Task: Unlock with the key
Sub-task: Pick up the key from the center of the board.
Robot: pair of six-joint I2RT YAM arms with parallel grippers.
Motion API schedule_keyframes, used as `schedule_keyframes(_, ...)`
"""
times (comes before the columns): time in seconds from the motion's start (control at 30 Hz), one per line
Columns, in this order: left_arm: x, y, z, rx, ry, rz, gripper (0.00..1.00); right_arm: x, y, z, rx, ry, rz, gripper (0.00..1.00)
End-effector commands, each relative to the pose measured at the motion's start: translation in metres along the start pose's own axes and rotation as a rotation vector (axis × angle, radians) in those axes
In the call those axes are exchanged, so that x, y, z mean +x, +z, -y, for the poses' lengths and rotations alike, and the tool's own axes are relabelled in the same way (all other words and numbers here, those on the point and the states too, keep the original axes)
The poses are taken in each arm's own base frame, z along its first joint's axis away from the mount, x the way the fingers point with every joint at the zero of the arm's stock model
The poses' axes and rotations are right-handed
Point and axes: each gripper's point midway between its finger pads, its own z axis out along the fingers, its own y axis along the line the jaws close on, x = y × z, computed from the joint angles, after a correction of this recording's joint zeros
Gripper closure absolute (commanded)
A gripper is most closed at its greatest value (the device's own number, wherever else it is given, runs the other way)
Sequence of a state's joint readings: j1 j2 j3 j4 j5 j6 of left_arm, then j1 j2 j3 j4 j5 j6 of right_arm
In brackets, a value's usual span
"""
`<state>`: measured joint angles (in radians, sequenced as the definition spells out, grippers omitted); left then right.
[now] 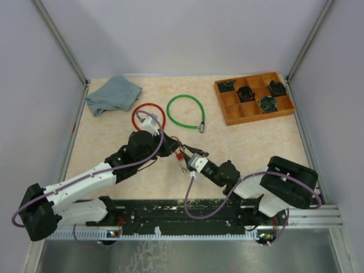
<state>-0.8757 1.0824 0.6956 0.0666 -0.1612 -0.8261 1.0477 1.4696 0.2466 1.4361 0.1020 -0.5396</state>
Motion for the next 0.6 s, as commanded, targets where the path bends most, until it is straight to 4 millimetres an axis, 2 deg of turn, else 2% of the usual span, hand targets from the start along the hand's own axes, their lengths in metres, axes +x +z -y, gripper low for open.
schedule_keyframes(0.0,0.001,-0.003,0.011,0.053,-0.014,0.001,1.00,-0.023,0.009,0.006,0.041,0.013,0.083,0.70)
schedule_keyframes(0.23,0.007,-0.002,0.013,0.073,-0.021,-0.017,1.00,-0.023,0.011,0.005,0.041,0.020,0.085,0.76)
schedule_keyframes(0.4,0.009,-0.002,0.016,0.090,-0.026,-0.024,1.00,-0.015,0.010,0.005,0.058,0.021,0.062,0.81)
schedule_keyframes(0.57,0.012,-0.003,0.016,0.098,-0.027,-0.035,1.00,-0.015,0.008,0.004,0.063,0.044,0.072,0.98)
